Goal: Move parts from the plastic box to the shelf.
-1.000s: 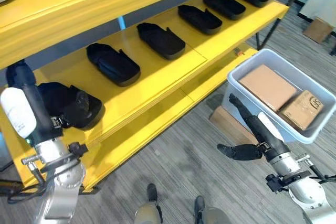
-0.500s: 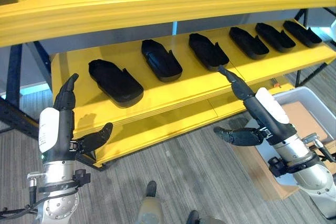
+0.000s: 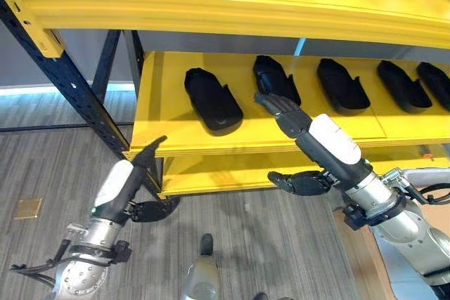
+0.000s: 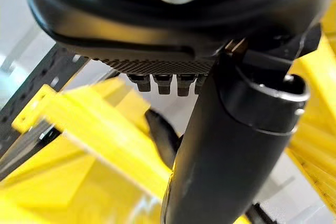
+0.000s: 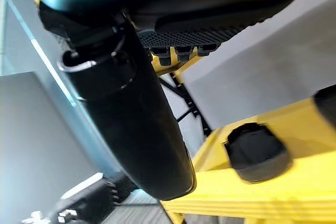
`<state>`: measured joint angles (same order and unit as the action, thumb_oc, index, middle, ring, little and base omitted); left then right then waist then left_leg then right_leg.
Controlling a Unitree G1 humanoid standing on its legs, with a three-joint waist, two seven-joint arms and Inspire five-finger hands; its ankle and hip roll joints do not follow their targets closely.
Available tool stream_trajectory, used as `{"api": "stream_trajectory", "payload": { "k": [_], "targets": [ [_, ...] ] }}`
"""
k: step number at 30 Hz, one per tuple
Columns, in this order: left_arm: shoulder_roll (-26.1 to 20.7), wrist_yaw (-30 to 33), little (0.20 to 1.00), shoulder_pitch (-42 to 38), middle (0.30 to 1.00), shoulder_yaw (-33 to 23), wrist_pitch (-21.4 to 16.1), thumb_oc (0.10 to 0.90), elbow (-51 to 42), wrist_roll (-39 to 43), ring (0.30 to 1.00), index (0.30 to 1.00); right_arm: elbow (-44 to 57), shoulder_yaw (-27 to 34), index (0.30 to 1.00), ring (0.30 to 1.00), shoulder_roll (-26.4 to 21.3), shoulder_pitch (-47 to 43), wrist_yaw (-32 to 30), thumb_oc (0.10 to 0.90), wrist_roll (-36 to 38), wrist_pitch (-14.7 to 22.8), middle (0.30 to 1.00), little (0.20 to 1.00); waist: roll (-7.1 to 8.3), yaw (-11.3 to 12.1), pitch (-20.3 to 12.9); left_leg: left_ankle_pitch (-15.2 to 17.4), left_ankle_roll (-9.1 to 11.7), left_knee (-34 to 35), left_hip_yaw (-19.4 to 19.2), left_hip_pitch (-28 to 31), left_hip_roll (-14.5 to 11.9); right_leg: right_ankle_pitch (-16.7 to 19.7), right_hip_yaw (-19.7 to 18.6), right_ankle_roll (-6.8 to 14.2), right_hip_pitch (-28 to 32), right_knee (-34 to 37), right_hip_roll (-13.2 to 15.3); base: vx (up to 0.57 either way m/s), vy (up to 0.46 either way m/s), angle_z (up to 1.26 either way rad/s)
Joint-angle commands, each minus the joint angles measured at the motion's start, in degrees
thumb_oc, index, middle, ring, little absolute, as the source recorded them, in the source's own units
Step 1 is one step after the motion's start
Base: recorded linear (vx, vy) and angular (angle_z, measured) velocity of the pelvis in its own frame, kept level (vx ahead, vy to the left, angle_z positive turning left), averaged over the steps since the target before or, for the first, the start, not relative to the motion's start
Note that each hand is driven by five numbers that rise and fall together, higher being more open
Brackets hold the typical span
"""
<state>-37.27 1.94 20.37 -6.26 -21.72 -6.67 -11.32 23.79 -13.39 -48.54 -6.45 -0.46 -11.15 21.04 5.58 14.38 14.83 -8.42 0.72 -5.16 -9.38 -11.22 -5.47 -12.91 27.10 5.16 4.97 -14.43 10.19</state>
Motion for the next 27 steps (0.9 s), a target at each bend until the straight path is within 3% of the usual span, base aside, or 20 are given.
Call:
{"api": "stream_trajectory", "payload": {
  "k": [1,8,11,12,14,15,17,19,20,22,25,27],
  "targets": [
    [-4.68,-1.73,1.0,-1.84,1.0,-1.13,-8.3,0.9,-4.81,5.04,1.0,1.0,-2.69,-0.62,1.0,1.0,2.37,-11.36,-1.79,0.9,3.74,0.82,1.0,1.0,1.64,-0.25,-4.38,9.04,1.28,1.04,-1.06,1.89,0.85,4.96,-0.29,-0.71,3.21,8.16,-3.38,0.14,0.202,0.06],
    [-7.35,-0.93,1.0,1.7,1.0,0.27,-10.54,0.9,0.61,2.4,1.0,1.0,-7.29,-1.1,1.0,1.0,3.39,-13.43,-2.45,0.9,1.73,0.93,1.0,1.0,1.01,-0.16,-5.82,10.42,-1.0,1.81,-3.33,2.46,2.32,7.21,-0.69,0.84,3.89,7.62,-0.54,0.11,0.234,0.05],
    [-8.79,-1.5,1.0,0.79,1.0,1.28,-9.77,0.9,2.54,2.33,1.0,1.0,-10.0,1.03,1.0,1.0,3.55,-13.0,-5.18,0.9,-1.16,1.41,1.0,1.0,-0.07,-1.26,-5.17,13.28,-5.01,0.6,-3.03,2.36,5.21,15.83,-3.78,3.27,-0.58,-7.34,4.76,0.11,0.344,0.06],
    [-9.12,-1.47,1.0,-0.04,1.0,2.2,-9.86,0.9,2.65,2.07,1.0,1.0,-10.49,1.41,1.0,1.0,3.56,-13.16,-5.84,0.9,-1.91,1.33,1.0,1.0,-0.82,-1.95,-4.67,14.02,-6.06,0.59,-2.59,2.87,5.62,16.59,-5.61,3.47,-2.85,-12.97,5.25,0.13,0.288,0.28],
    [-9.7,-1.27,1.0,-1.02,1.0,3.56,-9.39,0.9,1.98,2.43,1.0,1.0,-12.13,2.2,1.0,1.0,3.22,-13.97,-6.51,0.9,-2.94,1.25,1.0,1.0,-1.94,-2.91,-3.84,14.61,-6.78,0.74,-1.37,3.92,6.35,15.7,-9.08,3.33,-6.65,-17.42,4.28,0.07,0.128,0.47],
    [-10.26,-0.97,1.0,-1.99,1.0,4.59,-8.46,0.9,1.33,4.07,1.0,1.0,-13.31,2.11,1.0,1.0,2.68,-15.01,-7.65,0.9,-3.47,0.67,1.0,1.0,-3.15,-3.73,-3.13,13.76,-7.18,1.06,-0.84,4.39,6.26,15.54,-10.87,2.11,-10.86,-18.67,2.79,0.03,0.01,0.42],
    [-10.75,-1.5,1.0,-3.86,1.0,5.72,-7.42,0.9,0.36,5.61,1.0,1.0,-14.03,2.31,1.0,1.0,2.46,-16.45,-8.27,0.9,-3.72,-1.03,1.0,1.0,-4.21,-4.97,-2.66,13.54,-6.99,2.44,1.59,5.71,6.34,14.11,-13.16,1.35,-14.78,-15.69,1.03,0.09,-0.103,0.56],
    [-10.8,-1.57,1.0,-5.59,1.0,6.48,-5.74,0.9,-0.82,6.35,1.0,1.0,-14.22,3.25,1.0,1.0,2.35,-18.07,-7.53,0.9,-2.88,-3.34,1.0,1.0,-4.63,-6.05,-2.08,13.24,-6.22,3.93,3.9,7.2,5.96,14.95,-14.56,1.49,-16.79,-6.4,0.73,0.15,-0.228,0.62],
    [-10.75,-1.09,1.0,-6.39,1.0,7.19,-4.63,0.9,-1.13,6.36,1.0,1.0,-13.26,3.59,1.0,1.0,2.25,-18.86,-6.79,0.9,-1.97,-5.24,1.0,1.0,-4.61,-7.16,-1.97,13.1,-5.52,4.8,5.31,8.3,5.55,16.69,-16.81,2.42,-18.09,2.62,0.09,0.16,-0.242,0.31],
    [-10.31,-0.08,1.0,-7.05,1.0,8.79,-4.43,0.9,-0.81,5.22,1.0,1.0,-12.26,4.11,1.0,1.0,2.74,-18.92,-5.86,0.9,-0.92,-6.89,1.0,1.0,-4.36,-8.42,-1.97,13.78,-5.07,5.74,7.48,10.48,5.04,21.32,-20.67,4.25,-19.44,9.63,-0.3,0.26,-0.283,0.35],
    [-10.27,0.37,1.0,-7.78,1.0,10.56,-4.72,0.9,-0.94,5.89,1.0,1.0,-12.08,4.67,1.0,1.0,2.64,-18.24,-5.63,0.9,-0.75,-7.76,1.0,1.0,-3.81,-9.11,-2.49,14.25,-4.72,6.47,9.73,11.4,5.31,21.77,-24.36,5.08,-17.13,13.36,-1.72,0.18,-0.222,0.75],
    [-10.24,0.94,1.0,-8.97,1.0,11.46,-4.63,0.9,-0.81,6.62,1.0,1.0,-13.27,4.2,1.0,1.0,2.72,-18.76,-6.54,0.9,-1.9,-6.6,1.0,1.0,-3.51,-8.65,-2.47,14.09,-4.09,6.62,10.7,11.06,5.33,22.45,-24.0,4.97,-16.65,13.99,-1.85,0.04,-0.2,1.0]
  ]
}}
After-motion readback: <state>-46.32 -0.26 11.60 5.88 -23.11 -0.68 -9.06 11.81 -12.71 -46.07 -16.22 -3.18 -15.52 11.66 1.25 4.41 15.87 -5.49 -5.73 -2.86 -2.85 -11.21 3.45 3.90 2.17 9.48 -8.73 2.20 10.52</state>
